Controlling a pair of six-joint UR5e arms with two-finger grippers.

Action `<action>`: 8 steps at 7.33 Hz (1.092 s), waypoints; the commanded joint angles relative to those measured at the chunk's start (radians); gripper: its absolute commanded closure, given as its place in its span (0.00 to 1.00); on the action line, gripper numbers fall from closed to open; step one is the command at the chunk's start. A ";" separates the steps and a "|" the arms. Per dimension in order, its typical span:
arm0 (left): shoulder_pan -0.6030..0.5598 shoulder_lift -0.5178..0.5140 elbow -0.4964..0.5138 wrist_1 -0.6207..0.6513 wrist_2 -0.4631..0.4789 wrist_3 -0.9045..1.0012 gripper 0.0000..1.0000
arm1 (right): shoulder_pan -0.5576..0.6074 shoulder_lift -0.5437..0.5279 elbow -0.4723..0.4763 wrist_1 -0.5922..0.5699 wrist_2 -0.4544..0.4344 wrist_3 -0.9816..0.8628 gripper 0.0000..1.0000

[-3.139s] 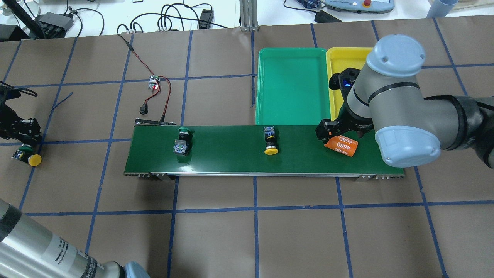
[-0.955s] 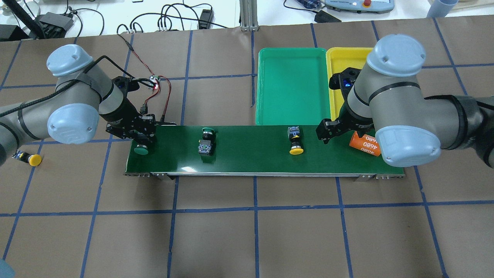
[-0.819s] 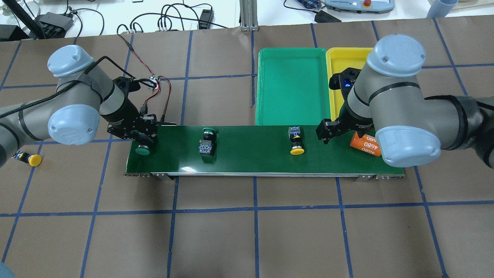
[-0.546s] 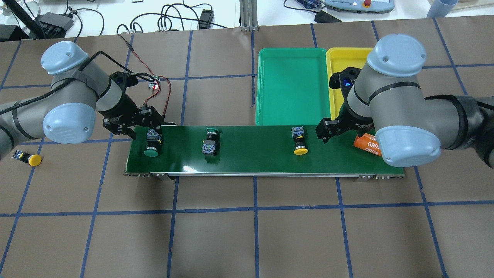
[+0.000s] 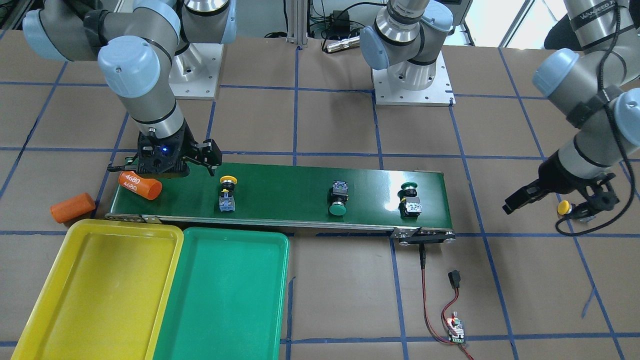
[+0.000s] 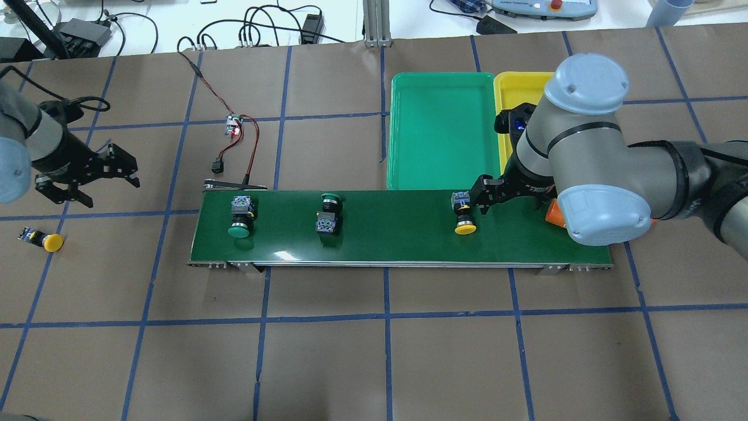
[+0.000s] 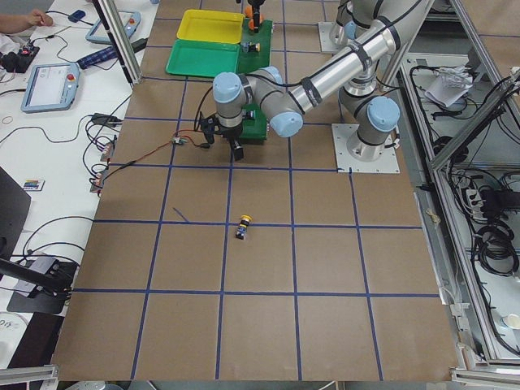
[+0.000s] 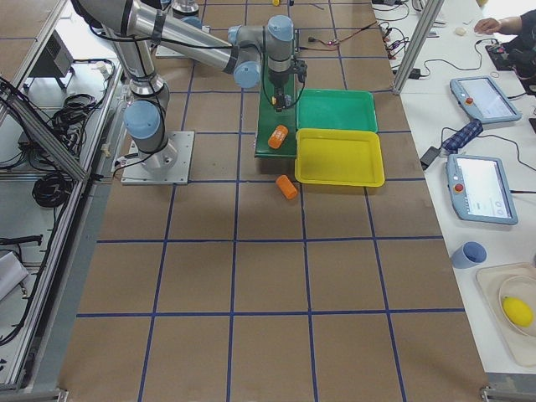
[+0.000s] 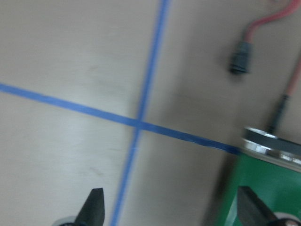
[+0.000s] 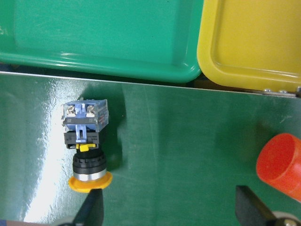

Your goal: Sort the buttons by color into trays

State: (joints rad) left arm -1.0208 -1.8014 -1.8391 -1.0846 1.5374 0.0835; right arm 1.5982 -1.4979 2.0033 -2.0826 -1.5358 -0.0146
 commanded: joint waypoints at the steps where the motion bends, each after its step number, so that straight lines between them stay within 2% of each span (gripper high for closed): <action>1: 0.158 -0.088 0.006 0.172 0.004 -0.022 0.00 | 0.044 0.022 -0.006 -0.010 0.000 0.062 0.00; 2: 0.194 -0.140 0.021 0.274 0.007 -0.033 0.00 | 0.045 0.025 -0.004 -0.011 0.000 0.059 0.00; 4: 0.218 -0.212 0.061 0.304 0.010 -0.106 0.00 | 0.049 0.062 0.000 -0.052 -0.001 0.064 0.00; 5: 0.240 -0.231 0.061 0.304 0.010 -0.111 0.00 | 0.049 0.068 0.006 -0.051 0.000 0.061 0.05; 6: 0.258 -0.251 0.061 0.304 0.010 -0.111 0.00 | 0.049 0.077 0.006 -0.051 -0.007 0.053 0.14; 8: 0.266 -0.248 0.058 0.295 0.023 -0.113 0.00 | 0.049 0.080 0.005 -0.050 -0.010 0.045 0.44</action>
State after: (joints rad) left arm -0.7618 -2.0506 -1.7796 -0.7839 1.5519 -0.0278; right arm 1.6474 -1.4203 2.0080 -2.1330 -1.5449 0.0352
